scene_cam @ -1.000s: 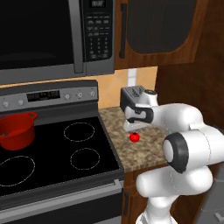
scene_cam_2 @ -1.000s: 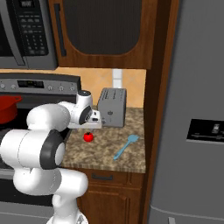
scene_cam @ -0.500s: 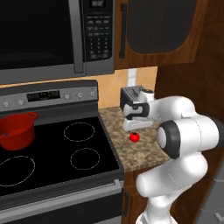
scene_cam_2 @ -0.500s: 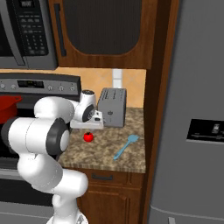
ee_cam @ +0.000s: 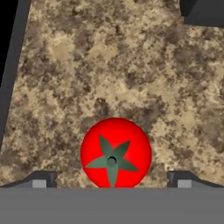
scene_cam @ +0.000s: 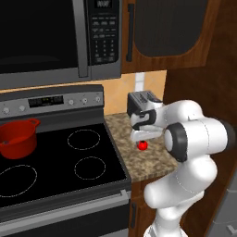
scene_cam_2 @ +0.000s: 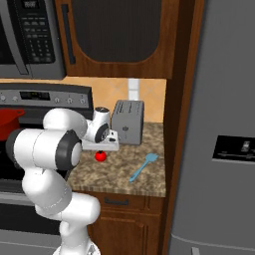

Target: Put the tomato and eggplant in the pot. Retrieve the spatula and lightly stir the vegetables in the pot.

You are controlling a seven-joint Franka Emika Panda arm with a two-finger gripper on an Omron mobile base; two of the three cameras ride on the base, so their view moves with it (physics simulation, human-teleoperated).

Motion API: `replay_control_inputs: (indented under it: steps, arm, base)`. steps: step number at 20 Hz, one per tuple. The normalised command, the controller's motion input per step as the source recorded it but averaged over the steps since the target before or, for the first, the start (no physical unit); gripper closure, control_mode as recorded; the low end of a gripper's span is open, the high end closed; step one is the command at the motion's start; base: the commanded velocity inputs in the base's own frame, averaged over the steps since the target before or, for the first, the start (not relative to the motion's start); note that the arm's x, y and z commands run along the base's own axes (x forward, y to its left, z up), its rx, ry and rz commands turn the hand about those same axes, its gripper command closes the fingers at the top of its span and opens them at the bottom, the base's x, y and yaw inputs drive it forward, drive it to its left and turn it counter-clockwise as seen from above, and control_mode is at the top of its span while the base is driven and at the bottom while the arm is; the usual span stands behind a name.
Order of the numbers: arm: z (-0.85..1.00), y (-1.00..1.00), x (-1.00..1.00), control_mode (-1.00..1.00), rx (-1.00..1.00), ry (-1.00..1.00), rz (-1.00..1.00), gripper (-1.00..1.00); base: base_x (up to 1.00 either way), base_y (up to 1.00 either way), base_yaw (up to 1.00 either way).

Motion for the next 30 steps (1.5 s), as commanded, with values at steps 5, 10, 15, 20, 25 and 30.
replay_control_inputs:
  steps: [5,10,15,20,25,30]
  arm:
    - [-0.19,0.00,0.00,-1.00,0.00,0.00,0.00,-1.00]
    - [-0.19,0.00,0.00,-1.00,0.00,0.01,0.00,-1.00]
    - [-0.09,0.00,0.00,-1.00,0.00,0.00,0.00,-1.00]
    - [-0.07,0.00,0.00,-1.00,0.00,0.01,0.00,1.00]
    - [0.03,0.00,-0.04,-1.00,0.00,-0.01,0.00,1.00]
    - [0.79,0.04,-0.66,-1.00,0.03,-0.13,0.00,1.00]
  base:
    - [0.00,0.00,0.00]
    - [0.00,0.00,0.00]
    - [0.00,0.00,0.00]
    - [0.00,0.00,0.00]
    - [0.00,0.00,0.00]
    - [0.00,0.00,0.00]
